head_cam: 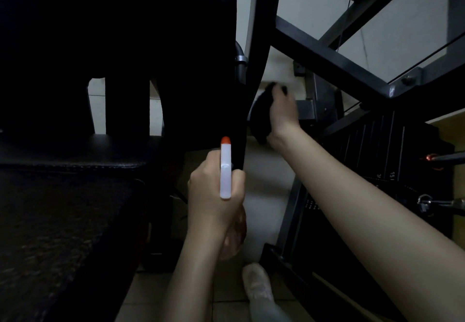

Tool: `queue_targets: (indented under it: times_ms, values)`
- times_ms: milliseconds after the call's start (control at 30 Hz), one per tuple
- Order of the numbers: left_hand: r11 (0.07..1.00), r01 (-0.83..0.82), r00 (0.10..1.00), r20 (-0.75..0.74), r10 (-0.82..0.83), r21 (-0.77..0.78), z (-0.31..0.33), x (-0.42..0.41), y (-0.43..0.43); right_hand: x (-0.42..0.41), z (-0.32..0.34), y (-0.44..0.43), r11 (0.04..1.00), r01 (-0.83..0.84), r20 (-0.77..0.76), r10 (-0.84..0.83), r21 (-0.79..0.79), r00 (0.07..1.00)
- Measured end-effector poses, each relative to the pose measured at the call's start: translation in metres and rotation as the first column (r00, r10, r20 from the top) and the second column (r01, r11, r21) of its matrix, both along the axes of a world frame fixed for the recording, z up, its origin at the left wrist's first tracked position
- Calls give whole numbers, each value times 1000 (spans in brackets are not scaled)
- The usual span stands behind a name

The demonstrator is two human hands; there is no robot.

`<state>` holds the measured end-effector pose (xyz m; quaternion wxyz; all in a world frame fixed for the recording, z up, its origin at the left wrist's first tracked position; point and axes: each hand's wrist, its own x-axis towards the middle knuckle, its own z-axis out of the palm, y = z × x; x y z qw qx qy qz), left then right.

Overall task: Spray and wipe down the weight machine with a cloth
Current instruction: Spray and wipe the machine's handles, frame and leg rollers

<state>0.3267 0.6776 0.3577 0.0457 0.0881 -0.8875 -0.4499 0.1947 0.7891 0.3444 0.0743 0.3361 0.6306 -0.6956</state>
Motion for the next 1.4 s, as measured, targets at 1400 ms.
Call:
queue_targets:
  times_ms: [1400]
  values:
    - [993, 109, 985, 131, -114, 45, -21, 37, 0, 21, -52, -1, 905, -421, 2, 422, 57, 907]
